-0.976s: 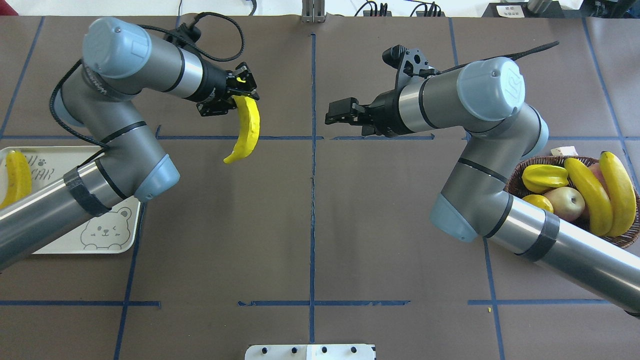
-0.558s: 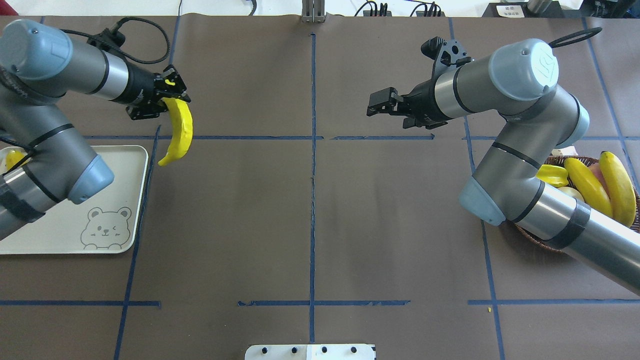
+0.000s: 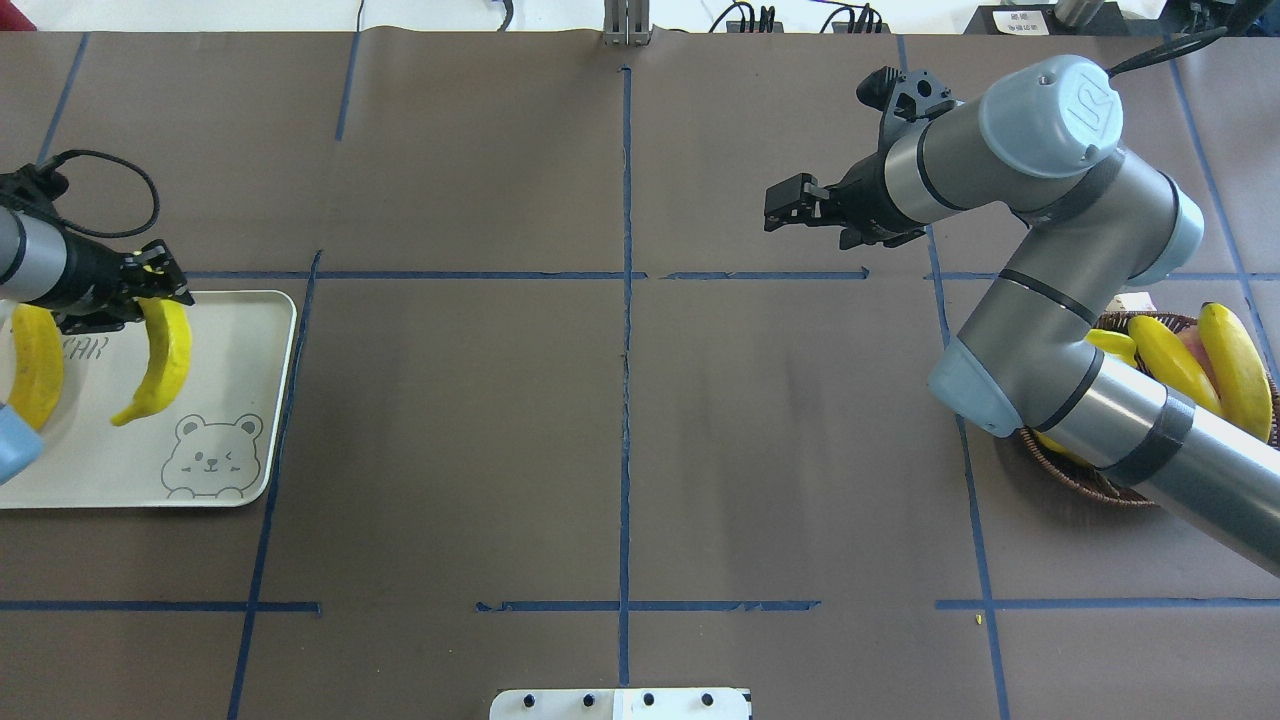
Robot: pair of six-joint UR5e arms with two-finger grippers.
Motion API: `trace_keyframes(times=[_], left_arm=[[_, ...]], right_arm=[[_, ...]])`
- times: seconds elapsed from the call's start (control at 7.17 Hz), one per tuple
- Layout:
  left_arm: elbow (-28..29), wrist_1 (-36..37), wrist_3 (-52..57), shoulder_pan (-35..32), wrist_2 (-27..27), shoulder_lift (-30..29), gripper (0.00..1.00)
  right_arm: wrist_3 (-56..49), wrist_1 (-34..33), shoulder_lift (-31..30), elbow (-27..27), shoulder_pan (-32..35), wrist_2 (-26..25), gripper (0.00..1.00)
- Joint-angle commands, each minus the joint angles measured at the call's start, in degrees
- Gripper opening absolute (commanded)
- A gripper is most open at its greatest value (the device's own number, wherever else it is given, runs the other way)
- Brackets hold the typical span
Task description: Transfer all bananas from basket to plate
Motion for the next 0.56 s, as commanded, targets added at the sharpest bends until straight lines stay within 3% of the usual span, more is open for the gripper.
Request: trace_keyframes(times=[0.0,0.14,0.28,0.42], left_arm=[[0.90,-0.36,3.93,-0.82,0.34,3.75,0.10],[1.60,-0.36,4.01,-0.82,0.34,4.02,0.13],[1.95,-0.36,4.02,-1.17,0.51,3.93,0.26],[2.39,-0.36,5.93,-2.31,1.91,3.93,0.53]], right_arm=[[-0.09,-0.38,0.13,0.13,-0.04,-0.04,0.99],[-0.09,-0.46,0.04,0.13,-0.04,-0.04,0.99],[-0.09,-0.46,0.13,0.22,-0.04,-0.04,0.99],[-0.09,-0.46,0.13,0.57,-0.04,-0.04,0.99]])
